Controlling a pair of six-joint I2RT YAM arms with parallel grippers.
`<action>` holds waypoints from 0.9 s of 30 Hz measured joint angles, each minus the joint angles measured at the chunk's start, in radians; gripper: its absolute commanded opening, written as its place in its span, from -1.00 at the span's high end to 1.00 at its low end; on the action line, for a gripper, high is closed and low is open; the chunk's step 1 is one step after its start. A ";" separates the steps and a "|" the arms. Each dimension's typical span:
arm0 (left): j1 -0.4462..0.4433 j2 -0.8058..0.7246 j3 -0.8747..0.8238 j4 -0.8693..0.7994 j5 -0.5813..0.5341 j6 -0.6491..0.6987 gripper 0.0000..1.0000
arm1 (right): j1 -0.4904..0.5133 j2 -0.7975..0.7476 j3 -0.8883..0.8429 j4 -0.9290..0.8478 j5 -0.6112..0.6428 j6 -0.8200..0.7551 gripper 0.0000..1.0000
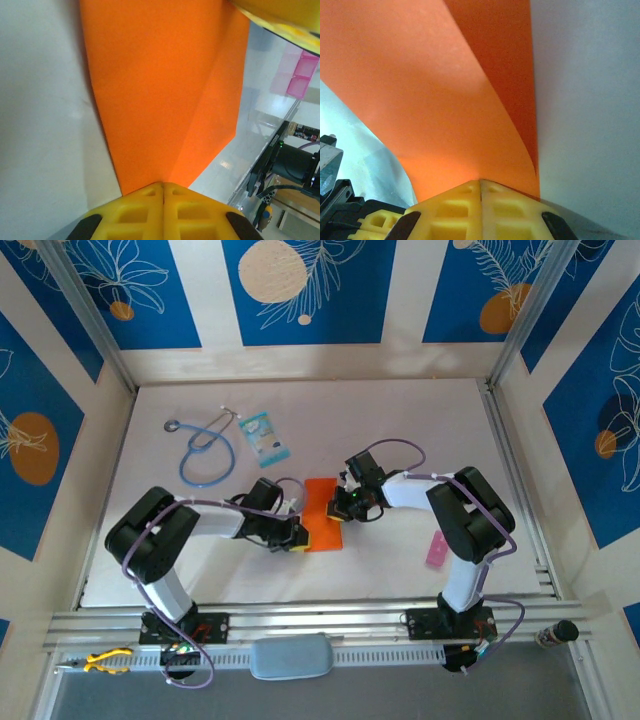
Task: Fold a paper plane with a square sheet of paper (pick it up from the middle)
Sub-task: First fold the square sheet of paper in half at the center of the table.
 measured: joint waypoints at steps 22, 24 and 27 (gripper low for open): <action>0.061 -0.169 0.155 -0.244 -0.068 0.072 0.85 | 0.002 0.015 0.039 -0.054 -0.006 -0.105 1.00; 0.099 -0.121 0.206 -0.239 -0.065 0.077 0.85 | 0.002 0.022 0.052 -0.071 -0.009 -0.128 1.00; 0.130 -0.035 0.258 -0.236 -0.064 0.082 0.85 | 0.000 0.032 0.071 -0.096 -0.015 -0.159 1.00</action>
